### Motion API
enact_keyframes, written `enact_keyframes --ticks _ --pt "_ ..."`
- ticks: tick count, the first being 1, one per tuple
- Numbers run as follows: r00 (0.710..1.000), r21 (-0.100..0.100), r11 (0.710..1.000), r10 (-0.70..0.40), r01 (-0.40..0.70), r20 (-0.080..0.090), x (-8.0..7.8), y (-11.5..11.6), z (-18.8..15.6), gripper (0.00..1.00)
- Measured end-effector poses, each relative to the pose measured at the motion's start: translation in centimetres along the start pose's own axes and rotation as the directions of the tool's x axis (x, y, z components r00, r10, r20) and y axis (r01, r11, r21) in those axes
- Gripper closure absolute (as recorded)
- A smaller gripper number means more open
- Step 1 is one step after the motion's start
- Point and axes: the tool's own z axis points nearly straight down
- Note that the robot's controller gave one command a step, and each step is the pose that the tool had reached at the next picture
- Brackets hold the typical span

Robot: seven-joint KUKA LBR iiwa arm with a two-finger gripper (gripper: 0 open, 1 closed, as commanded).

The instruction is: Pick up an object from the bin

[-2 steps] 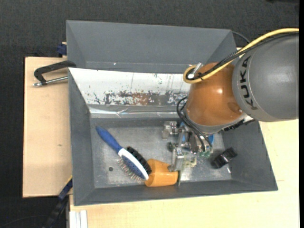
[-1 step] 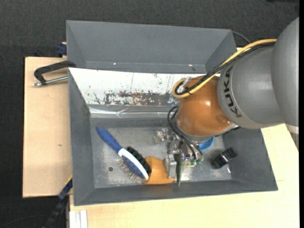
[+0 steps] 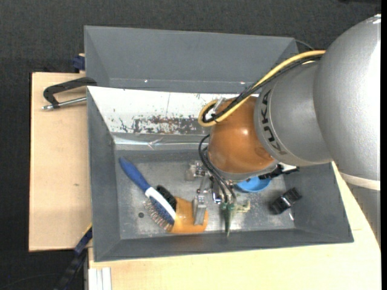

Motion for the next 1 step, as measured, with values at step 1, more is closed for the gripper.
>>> enact_keyframes --ticks 1 --pt "1.000 0.000 1.000 0.000 0.000 -0.002 -0.12 -0.01 -0.46 1.00"
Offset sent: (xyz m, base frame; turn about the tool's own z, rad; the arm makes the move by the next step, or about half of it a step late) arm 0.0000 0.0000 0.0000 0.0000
